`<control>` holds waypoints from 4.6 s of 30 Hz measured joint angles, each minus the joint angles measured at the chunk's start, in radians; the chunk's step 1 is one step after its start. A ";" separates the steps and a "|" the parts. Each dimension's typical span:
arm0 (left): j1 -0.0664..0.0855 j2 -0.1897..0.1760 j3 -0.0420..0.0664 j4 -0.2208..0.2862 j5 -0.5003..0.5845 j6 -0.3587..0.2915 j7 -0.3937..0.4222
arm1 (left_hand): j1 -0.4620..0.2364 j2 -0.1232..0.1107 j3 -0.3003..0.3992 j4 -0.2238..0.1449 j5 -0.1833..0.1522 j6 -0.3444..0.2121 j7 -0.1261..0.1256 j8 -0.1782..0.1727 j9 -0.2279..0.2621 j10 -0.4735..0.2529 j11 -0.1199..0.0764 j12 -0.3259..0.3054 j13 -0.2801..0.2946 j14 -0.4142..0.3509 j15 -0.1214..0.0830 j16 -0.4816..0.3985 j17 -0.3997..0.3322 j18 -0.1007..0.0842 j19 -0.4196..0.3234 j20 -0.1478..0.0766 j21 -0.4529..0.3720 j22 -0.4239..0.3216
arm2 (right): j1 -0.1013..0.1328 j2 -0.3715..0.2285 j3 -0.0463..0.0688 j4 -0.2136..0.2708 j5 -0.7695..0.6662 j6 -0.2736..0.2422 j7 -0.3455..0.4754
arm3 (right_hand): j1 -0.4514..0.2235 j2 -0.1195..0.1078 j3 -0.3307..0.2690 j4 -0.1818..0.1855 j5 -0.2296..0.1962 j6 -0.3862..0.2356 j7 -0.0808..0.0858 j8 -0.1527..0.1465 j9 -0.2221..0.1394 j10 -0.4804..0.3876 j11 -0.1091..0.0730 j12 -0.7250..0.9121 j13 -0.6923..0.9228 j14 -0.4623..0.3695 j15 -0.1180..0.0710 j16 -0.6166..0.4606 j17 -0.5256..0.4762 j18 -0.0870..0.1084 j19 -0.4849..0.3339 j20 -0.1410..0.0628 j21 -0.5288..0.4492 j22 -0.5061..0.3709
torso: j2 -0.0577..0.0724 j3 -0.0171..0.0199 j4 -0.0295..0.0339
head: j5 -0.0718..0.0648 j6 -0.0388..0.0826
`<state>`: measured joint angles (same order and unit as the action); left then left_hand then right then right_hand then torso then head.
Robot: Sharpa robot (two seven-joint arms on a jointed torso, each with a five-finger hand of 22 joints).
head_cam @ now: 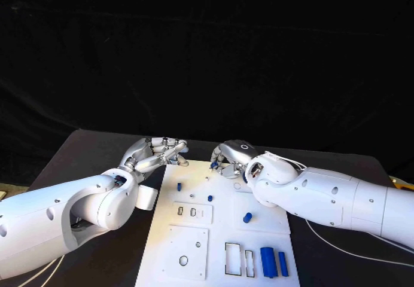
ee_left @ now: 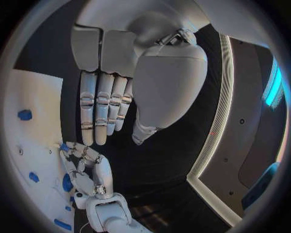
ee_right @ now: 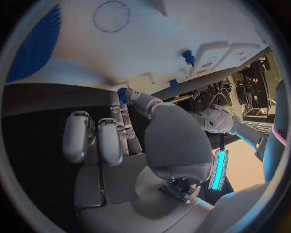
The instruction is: Assemble the parts on the task board
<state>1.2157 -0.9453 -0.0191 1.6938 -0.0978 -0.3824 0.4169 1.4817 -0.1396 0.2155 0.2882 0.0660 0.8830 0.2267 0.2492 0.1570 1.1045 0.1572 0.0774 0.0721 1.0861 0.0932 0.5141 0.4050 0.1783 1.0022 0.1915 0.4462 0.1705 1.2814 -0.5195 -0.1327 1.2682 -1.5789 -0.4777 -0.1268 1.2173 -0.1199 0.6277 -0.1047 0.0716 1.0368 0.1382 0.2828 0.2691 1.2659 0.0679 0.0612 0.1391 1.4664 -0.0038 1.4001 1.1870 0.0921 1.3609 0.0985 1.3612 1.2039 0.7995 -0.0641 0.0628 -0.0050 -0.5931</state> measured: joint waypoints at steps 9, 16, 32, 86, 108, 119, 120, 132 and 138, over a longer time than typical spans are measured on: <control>0.000 -0.001 0.000 -0.004 0.000 0.000 -0.002 | 0.000 0.000 0.000 0.000 0.000 0.000 0.000 0.000 0.000 0.000 0.000 0.000 0.000 0.000 0.000 0.000 0.000 0.000 0.000 0.000 0.000 0.000 | -0.002 -0.011 -0.001 0.013 0.001 -0.001 0.000 | 0.000 0.000 0.000 0.000 0.000 -0.002 0.002 0.004 0.001 -0.002 0.002 0.000 0.000 0.000 0.000 0.000 0.000 0.000 0.000 0.000 0.000 0.000 | 0.002 -0.0006 0.0001 | 0.001 0.003; 0.001 -0.002 0.000 -0.006 0.000 0.000 -0.003 | 0.000 0.000 0.000 0.000 0.000 0.000 0.000 0.000 -0.001 0.000 0.000 0.000 0.000 0.000 0.000 0.000 0.002 0.000 0.000 0.000 0.000 0.000 | -0.002 -0.013 -0.001 0.019 0.000 -0.006 -0.003 | 0.000 0.000 0.000 0.000 -0.002 -0.003 0.000 0.004 0.006 -0.002 0.002 0.000 0.000 0.000 0.000 0.000 0.000 0.000 0.000 0.000 0.000 0.000 | 0.002 -0.0012 0.0004 | 0.001 0.005; 0.001 -0.003 0.000 -0.009 0.000 0.000 -0.006 | 0.000 0.000 0.000 0.000 0.000 0.000 0.000 0.000 -0.001 0.000 0.000 0.000 0.000 0.000 0.000 0.000 0.003 0.000 0.000 0.000 0.000 0.001 | -0.003 -0.007 -0.002 0.035 -0.001 -0.011 -0.002 | -0.002 -0.002 0.000 0.000 0.002 -0.003 -0.002 -0.001 0.014 -0.002 0.005 -0.003 0.001 0.000 0.000 0.005 0.003 0.000 0.000 0.000 0.000 0.001 | 0.004 -0.0031 0.0026 | 0.002 0.004; 0.003 -0.014 0.000 -0.024 0.002 0.001 -0.011 | 0.000 0.000 0.000 0.000 0.000 -0.004 -0.004 -0.004 -0.001 -0.004 0.004 0.000 0.000 -0.007 0.000 0.004 0.007 0.000 0.000 0.000 0.000 0.001 | 0.029 -0.310 0.012 0.248 0.192 0.023 0.015 | -0.025 -0.120 -0.144 0.070 0.109 -0.149 0.006 -0.094 0.084 0.101 -0.011 0.240 0.201 0.000 -0.011 0.035 0.006 0.000 0.003 -0.003 0.000 0.024 | -0.005 0.0018 -0.0131 | -0.011 0.012; 0.002 -0.013 0.000 -0.033 0.004 0.007 -0.011 | 0.000 0.000 0.000 0.000 0.000 -0.004 -0.004 -0.004 -0.001 -0.004 0.004 0.000 0.000 -0.007 0.000 0.004 0.008 0.000 -0.004 0.004 0.004 0.001 | 0.008 -0.308 0.010 0.176 0.327 0.159 0.005 | 0.023 -0.083 -0.300 0.134 0.145 -0.240 0.025 -0.005 0.165 0.097 0.010 1.213 1.139 0.000 -0.003 0.128 0.121 -0.016 0.050 0.011 0.050 0.104 | -0.009 0.0050 -0.0160 | -0.011 0.002; 0.002 -0.014 0.000 -0.034 0.005 0.008 -0.011 | 0.000 0.000 0.000 0.000 0.000 -0.004 -0.004 -0.004 -0.001 -0.004 0.004 0.000 0.000 -0.007 0.000 0.004 0.008 0.000 -0.003 0.003 0.004 0.001 | 0.000 -0.292 0.009 0.149 0.327 0.162 0.003 | 0.028 -0.078 -0.300 0.134 0.151 -0.240 0.025 0.007 0.169 0.113 0.009 1.248 1.169 0.000 0.004 0.132 0.121 -0.031 0.057 0.011 0.054 0.104 | -0.010 0.0037 -0.0168 | -0.006 -0.004; 0.002 -0.014 0.000 -0.034 0.005 0.008 -0.011 | 0.000 0.000 0.000 0.000 0.000 -0.004 -0.004 -0.004 -0.001 -0.004 0.004 0.000 0.000 -0.007 0.000 0.004 0.008 0.000 -0.004 0.003 0.004 0.001 | -0.001 -0.291 0.009 0.148 0.327 0.162 0.003 | 0.028 -0.078 -0.300 0.134 0.153 -0.240 0.025 0.007 0.170 0.117 0.009 1.253 1.169 0.000 0.004 0.132 0.121 -0.031 0.057 0.011 0.054 0.104 | -0.010 0.0037 -0.0170 | -0.006 -0.005; 0.002 -0.015 0.000 -0.035 0.005 0.009 -0.012 | 0.000 0.000 -0.003 -0.003 0.000 -0.004 -0.004 -0.004 -0.001 -0.004 0.004 -0.005 0.000 -0.007 0.000 0.004 0.010 0.000 -0.007 0.000 0.004 0.001 | -0.004 -0.284 0.010 0.137 0.324 0.159 0.005 | 0.044 -0.062 -0.280 0.139 0.153 -0.225 0.019 0.032 0.177 0.149 0.005 1.307 1.169 0.000 0.004 0.135 0.121 -0.031 0.064 0.011 0.062 0.104 | -0.011 0.0036 -0.0170 | -0.005 -0.008; 0.002 -0.015 0.000 -0.036 0.005 0.010 -0.013 | 0.000 0.000 -0.003 -0.003 0.000 -0.004 -0.004 -0.004 -0.001 -0.004 0.004 -0.005 0.000 -0.007 0.000 0.004 0.010 0.000 -0.007 0.000 0.004 0.001 | -0.008 -0.285 0.008 0.146 0.305 0.140 0.006 | 0.040 -0.056 -0.246 0.145 0.143 -0.171 0.009 0.054 0.179 0.179 -0.008 1.353 1.169 0.000 0.004 0.139 0.121 -0.031 0.079 0.003 0.077 0.104 | -0.011 0.0031 -0.0171 | -0.004 -0.010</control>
<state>1.2180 -0.9603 -0.0195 1.6578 -0.0925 -0.3729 0.4037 1.4817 -0.1395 0.2126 0.2853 0.0660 0.8794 0.2230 0.2454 0.1559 1.1008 0.1608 0.0725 0.0722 1.0789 0.0933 0.5180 0.4147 0.1783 0.9950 0.1912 0.4500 0.1714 1.2731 -0.8040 -0.1243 1.4146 -1.2743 -0.3377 -0.1212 1.2578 -0.1761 0.3814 0.0400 0.2144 0.8654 0.1474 0.3365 0.4478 1.4451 0.0598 1.4139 1.3082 1.4663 0.0000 1.5395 1.3080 0.0614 1.4398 0.1018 1.4384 1.3077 0.7888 -0.0611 0.0457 -0.0092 -0.6029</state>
